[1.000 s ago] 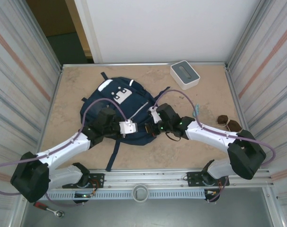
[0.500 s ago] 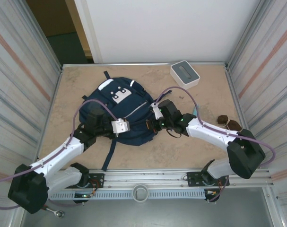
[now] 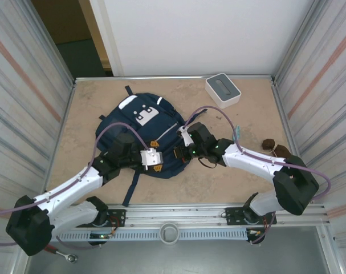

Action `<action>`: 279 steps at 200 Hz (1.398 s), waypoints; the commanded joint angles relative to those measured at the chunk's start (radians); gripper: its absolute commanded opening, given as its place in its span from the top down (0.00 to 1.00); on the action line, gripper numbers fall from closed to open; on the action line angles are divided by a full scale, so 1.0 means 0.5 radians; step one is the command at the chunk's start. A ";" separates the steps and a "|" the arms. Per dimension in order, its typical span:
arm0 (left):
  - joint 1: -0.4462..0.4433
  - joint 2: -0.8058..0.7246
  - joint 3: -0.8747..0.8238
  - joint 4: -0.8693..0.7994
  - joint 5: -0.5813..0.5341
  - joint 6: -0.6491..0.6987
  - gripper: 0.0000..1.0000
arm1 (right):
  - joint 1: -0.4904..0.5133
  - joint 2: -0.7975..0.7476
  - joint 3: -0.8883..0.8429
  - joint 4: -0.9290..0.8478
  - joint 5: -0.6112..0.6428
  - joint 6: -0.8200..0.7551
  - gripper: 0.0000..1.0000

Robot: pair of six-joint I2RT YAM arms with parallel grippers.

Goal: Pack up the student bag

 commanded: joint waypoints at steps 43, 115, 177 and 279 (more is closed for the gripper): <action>-0.072 0.284 0.196 0.022 -0.248 -0.025 0.40 | 0.118 -0.096 0.001 0.118 -0.012 0.031 1.00; 0.140 0.083 0.064 0.042 -0.106 -0.035 0.95 | -0.030 -0.104 -0.033 -0.113 0.204 -0.011 1.00; 0.503 -0.144 -0.194 0.298 0.145 -0.052 0.93 | -0.108 0.060 0.163 -0.300 0.316 0.061 1.00; 0.334 -0.064 -0.044 0.093 0.132 -0.107 0.35 | 0.016 0.129 0.190 -0.024 0.049 0.087 1.00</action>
